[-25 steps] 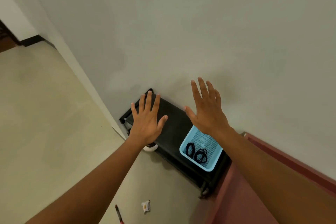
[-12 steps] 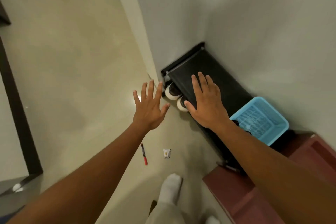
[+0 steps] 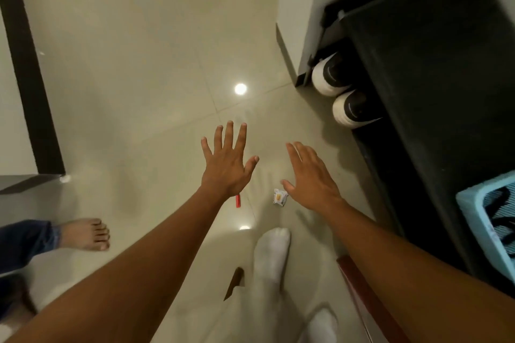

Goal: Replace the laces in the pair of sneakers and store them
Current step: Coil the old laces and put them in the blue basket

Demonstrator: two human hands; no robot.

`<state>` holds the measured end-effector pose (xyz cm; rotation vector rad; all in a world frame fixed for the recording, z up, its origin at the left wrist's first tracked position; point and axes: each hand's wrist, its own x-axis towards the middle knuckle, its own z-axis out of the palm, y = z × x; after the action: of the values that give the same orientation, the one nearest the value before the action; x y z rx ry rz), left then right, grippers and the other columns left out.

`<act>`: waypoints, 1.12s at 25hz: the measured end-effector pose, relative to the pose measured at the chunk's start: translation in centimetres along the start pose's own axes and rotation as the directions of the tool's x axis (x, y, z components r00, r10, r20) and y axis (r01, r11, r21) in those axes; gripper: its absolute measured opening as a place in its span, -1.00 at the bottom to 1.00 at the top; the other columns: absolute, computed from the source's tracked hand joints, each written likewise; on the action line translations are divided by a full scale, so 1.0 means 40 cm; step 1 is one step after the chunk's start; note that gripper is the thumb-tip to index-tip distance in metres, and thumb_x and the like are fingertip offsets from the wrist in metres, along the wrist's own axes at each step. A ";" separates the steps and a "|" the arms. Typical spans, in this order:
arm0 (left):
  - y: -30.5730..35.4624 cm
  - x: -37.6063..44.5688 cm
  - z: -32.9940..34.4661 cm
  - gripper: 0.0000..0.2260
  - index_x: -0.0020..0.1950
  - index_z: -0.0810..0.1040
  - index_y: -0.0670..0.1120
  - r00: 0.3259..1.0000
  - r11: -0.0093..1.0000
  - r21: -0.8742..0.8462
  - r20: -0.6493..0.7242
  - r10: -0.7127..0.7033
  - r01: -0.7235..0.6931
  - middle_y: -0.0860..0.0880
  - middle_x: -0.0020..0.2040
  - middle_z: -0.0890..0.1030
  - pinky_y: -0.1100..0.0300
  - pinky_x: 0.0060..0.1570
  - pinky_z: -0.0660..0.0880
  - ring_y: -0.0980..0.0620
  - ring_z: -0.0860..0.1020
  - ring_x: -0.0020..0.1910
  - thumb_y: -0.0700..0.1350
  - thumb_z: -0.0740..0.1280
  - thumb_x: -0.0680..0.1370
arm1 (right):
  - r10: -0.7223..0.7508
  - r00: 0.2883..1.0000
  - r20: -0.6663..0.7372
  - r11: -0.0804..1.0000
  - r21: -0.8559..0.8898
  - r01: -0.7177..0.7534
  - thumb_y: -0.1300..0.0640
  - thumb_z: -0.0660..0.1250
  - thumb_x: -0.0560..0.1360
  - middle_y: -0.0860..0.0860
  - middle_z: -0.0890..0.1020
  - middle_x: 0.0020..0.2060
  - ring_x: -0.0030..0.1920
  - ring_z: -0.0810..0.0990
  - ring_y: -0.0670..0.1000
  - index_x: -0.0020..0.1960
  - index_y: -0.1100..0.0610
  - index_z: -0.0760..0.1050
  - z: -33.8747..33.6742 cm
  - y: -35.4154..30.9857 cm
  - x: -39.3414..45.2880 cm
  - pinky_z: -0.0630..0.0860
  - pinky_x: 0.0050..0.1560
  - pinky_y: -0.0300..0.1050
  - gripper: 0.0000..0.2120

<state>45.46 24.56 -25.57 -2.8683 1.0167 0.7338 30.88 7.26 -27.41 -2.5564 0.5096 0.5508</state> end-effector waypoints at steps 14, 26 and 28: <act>-0.160 -0.002 0.323 -0.30 0.68 -0.20 0.06 0.989 0.994 0.009 0.096 -0.114 0.113 -0.12 0.69 -0.08 -0.37 0.54 -0.13 -0.19 -0.10 0.66 0.37 -0.16 0.62 | 0.102 0.974 0.204 0.992 -0.090 -0.085 0.19 0.41 0.55 0.06 0.50 0.16 0.11 0.53 0.11 0.26 0.08 0.39 0.446 0.006 0.110 0.49 0.03 -0.06 -0.66; -0.119 0.033 0.293 -0.54 0.37 0.39 -0.09 0.967 0.967 0.105 0.091 -0.240 0.230 -0.07 0.19 0.53 -0.01 0.18 0.40 -0.11 0.47 0.18 0.18 0.26 0.61 | 0.137 0.988 0.076 0.990 0.004 -0.138 0.19 0.31 0.58 0.07 0.55 0.06 0.03 0.57 0.16 0.17 0.09 0.46 0.235 0.078 0.095 0.36 -0.12 -0.07 -0.83; -0.114 0.047 0.333 -0.65 0.19 0.48 -0.10 0.922 0.944 0.051 0.205 -0.328 0.325 -0.03 0.00 0.56 0.08 -0.04 0.45 -0.06 0.51 0.01 0.16 0.29 0.62 | 0.145 0.988 0.057 0.989 0.009 -0.146 0.19 0.34 0.56 0.07 0.55 0.05 0.03 0.57 0.17 0.15 0.08 0.46 0.234 0.101 0.103 0.41 -0.11 -0.05 -0.82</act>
<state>43.79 29.18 -38.88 -2.7637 0.4977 0.9642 29.91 7.75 -38.36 -2.4969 0.6810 0.6662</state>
